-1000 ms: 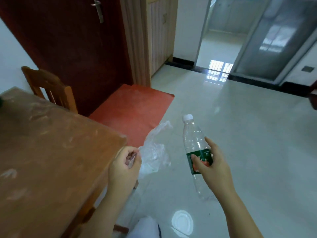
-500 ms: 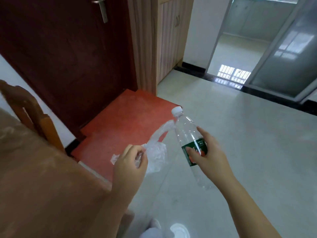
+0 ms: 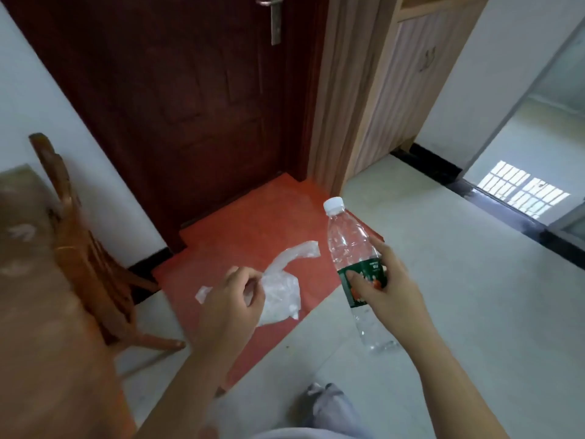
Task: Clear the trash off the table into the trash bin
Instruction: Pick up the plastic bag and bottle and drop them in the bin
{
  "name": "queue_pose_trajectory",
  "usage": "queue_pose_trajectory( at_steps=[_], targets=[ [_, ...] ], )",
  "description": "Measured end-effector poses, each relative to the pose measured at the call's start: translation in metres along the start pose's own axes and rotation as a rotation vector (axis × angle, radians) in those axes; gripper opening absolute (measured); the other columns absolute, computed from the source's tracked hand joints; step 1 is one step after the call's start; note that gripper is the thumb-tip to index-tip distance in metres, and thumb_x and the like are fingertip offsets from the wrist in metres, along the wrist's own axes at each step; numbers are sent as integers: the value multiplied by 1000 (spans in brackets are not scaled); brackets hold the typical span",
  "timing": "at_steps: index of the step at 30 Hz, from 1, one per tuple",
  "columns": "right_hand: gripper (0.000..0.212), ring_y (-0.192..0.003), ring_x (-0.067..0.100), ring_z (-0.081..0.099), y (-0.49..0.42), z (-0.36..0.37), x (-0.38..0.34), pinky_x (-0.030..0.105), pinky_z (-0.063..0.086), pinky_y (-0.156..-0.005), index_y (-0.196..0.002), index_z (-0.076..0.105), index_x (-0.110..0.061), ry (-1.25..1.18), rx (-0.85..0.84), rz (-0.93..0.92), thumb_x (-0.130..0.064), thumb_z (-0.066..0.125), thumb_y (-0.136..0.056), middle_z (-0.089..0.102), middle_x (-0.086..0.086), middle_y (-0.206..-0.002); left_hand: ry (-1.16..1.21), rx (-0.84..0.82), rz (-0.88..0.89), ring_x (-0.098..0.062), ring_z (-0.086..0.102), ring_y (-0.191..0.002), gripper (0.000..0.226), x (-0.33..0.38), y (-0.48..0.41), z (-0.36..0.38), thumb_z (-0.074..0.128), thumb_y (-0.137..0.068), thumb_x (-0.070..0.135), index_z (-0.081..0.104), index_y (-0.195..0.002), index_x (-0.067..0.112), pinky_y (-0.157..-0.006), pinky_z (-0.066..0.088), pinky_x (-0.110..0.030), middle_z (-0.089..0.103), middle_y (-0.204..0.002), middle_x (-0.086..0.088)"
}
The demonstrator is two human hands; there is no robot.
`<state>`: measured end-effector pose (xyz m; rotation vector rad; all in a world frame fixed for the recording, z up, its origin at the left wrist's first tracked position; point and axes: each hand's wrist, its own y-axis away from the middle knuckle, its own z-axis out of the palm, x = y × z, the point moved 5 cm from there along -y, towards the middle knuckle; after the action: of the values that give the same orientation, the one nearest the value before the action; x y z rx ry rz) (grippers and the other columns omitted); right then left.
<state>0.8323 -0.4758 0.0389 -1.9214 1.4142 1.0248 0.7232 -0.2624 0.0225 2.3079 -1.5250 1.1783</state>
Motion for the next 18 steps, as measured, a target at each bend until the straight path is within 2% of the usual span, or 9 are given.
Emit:
queue_pose_trajectory(
  at_steps=[3,6,7,9,11,14,16,18],
  targets=[
    [58,-83,7,57,-61,-7,-3,20,43,-66,-125,37,-42,19,-89,-44,-29,65,-76,55,-1,-111,-12,82,-6,-13,60,-69,8,18,-43,6,55,-79,15,61,-79,10,-63,45,-21,64,-77,-2],
    [59,-90,15,59,-124,3,-17,36,51,-77,-124,38,-43,37,-185,-134,-33,66,-73,58,1,-112,-13,180,-77,-10,58,-70,18,22,-74,3,49,-82,26,61,-80,13,-62,46,-18,63,-78,1],
    [59,-89,15,59,-141,10,-24,36,51,-77,-124,38,-42,43,-212,-166,-33,67,-73,58,2,-111,-20,208,-105,-10,58,-69,18,19,-81,0,49,-82,27,60,-79,13,-62,45,-15,63,-77,2],
    [60,-84,11,59,-168,28,-41,26,48,-68,-126,36,-41,54,-264,-221,-32,66,-75,58,3,-109,-29,273,-154,-8,56,-67,12,11,-91,-9,54,-81,22,60,-79,12,-63,42,-7,62,-75,2],
    [62,-83,10,58,-188,52,-59,21,46,-65,-130,34,-38,63,-332,-269,-31,66,-77,57,3,-113,-37,321,-209,-5,55,-68,4,-3,-99,-21,59,-81,17,60,-79,13,-63,42,-6,61,-75,4],
    [66,-89,12,57,-210,95,-85,28,51,-74,-132,31,-37,77,-436,-334,-32,67,-77,52,2,-123,-57,369,-308,-2,57,-77,7,-28,-110,-41,65,-81,9,60,-81,13,-66,44,-8,60,-76,8],
    [67,-89,12,56,-223,124,-103,26,49,-73,-133,31,-36,76,-480,-367,-31,67,-77,51,2,-124,-66,397,-336,0,56,-85,6,-46,-120,-56,65,-80,8,60,-82,12,-67,43,-5,59,-76,9],
    [66,-90,12,54,-237,154,-123,25,46,-73,-133,32,-34,79,-509,-397,-30,67,-77,51,2,-124,-75,434,-359,1,56,-84,6,-67,-134,-73,65,-81,8,61,-84,12,-65,45,-6,60,-76,10]
  ],
)
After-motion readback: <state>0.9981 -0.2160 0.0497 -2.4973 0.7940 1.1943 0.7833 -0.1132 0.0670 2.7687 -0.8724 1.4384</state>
